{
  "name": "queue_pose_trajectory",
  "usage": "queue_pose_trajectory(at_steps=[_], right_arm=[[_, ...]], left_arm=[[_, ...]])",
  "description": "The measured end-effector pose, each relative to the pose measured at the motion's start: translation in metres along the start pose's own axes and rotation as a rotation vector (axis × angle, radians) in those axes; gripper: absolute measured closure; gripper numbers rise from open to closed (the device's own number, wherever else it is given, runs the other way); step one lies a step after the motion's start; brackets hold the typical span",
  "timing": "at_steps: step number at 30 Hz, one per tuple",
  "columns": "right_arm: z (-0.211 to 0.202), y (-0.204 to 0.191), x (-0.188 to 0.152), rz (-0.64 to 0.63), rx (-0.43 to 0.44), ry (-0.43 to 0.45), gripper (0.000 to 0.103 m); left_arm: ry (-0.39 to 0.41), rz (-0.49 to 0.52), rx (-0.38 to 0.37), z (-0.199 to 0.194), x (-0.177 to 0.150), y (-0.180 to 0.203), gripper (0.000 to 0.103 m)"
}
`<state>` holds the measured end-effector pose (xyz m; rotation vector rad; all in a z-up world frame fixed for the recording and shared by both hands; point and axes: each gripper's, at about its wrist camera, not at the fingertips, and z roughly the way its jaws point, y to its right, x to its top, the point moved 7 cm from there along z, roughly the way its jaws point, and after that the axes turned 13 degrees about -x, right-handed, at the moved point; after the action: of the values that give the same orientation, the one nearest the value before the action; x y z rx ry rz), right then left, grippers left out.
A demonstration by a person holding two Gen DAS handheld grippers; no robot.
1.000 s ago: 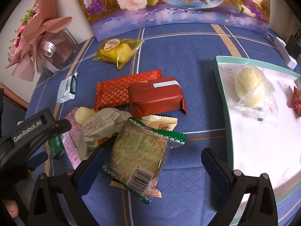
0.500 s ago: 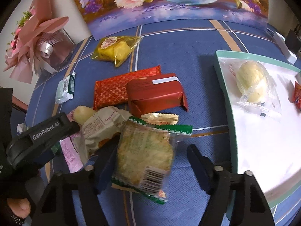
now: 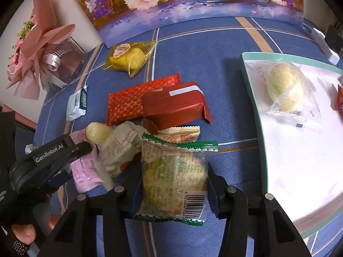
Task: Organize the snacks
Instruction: 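Grasp the clear green-edged cookie bag with the right gripper, then grasp the pink barcode bag with the left gripper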
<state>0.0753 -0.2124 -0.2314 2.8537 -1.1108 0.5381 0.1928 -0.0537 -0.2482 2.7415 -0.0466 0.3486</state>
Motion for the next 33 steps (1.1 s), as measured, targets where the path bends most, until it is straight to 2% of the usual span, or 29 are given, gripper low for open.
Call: queue_pose_trajectory(at_steps=[1,4,8,16,23,28,33], right_arm=[[-0.001,0.000,0.000,0.002,0.002,0.001,0.051],[-0.006,0.004,0.003,0.016,0.013,0.007,0.052],[-0.014,0.008,0.006,0.029,0.022,0.024,0.052],[-0.026,0.014,0.012,0.046,0.031,0.044,0.052],[-0.029,0.017,0.013,0.061,0.040,0.046,0.052],[-0.045,0.022,0.019,0.071,0.051,0.082,0.052],[-0.055,0.039,0.024,0.096,0.027,0.103,0.052]], left_arm=[[0.002,0.002,-0.013,-0.002,0.001,0.002,0.059],[-0.004,0.023,0.012,-0.004,0.000,0.003,0.060],[-0.010,0.015,-0.004,-0.003,0.000,0.006,0.062],[-0.022,-0.006,-0.044,-0.012,0.005,0.001,0.063],[0.003,0.007,-0.062,-0.035,0.008,0.010,0.063],[0.048,0.045,-0.077,-0.055,0.006,0.029,0.063],[0.074,0.081,-0.109,-0.070,0.001,0.053,0.063]])
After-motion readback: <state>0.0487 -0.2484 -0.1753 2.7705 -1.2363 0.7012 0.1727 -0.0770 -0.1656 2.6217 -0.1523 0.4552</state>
